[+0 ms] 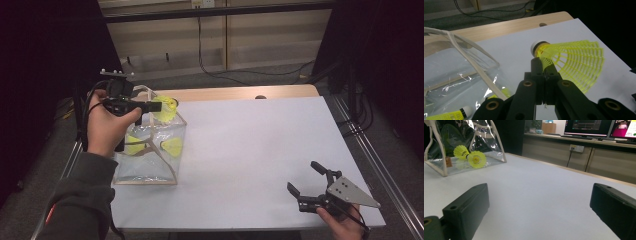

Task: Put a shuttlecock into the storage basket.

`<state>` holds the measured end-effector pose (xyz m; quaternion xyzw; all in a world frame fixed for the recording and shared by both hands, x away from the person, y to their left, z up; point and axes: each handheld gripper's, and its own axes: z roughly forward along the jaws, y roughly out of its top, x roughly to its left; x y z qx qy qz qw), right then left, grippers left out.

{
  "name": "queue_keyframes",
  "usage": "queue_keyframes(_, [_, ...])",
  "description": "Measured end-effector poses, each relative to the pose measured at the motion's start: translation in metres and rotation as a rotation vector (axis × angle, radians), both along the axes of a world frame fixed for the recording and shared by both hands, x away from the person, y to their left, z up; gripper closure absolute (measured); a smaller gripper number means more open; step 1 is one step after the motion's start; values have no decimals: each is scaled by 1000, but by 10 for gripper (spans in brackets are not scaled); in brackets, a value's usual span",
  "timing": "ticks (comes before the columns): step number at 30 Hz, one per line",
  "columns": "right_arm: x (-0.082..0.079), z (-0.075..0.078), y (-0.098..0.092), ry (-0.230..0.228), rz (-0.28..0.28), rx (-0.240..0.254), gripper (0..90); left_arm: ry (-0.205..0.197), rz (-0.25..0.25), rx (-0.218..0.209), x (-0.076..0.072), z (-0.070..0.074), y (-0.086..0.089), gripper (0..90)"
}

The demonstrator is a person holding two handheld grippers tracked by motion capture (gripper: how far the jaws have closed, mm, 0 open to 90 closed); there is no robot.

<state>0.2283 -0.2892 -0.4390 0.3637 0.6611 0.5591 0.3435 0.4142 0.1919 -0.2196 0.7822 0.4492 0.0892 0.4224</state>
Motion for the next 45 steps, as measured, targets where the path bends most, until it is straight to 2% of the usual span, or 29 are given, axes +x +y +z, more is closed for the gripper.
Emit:
queue_keyframes(31, [0, 0, 0, 2, 1, 0, 22, -13, 45, 8, 0, 11, 21, 890])
queue_keyframes(45, [0, 0, 1, 1, 0, 1, 22, -19, 84, 20, 0, 9, 36, 890])
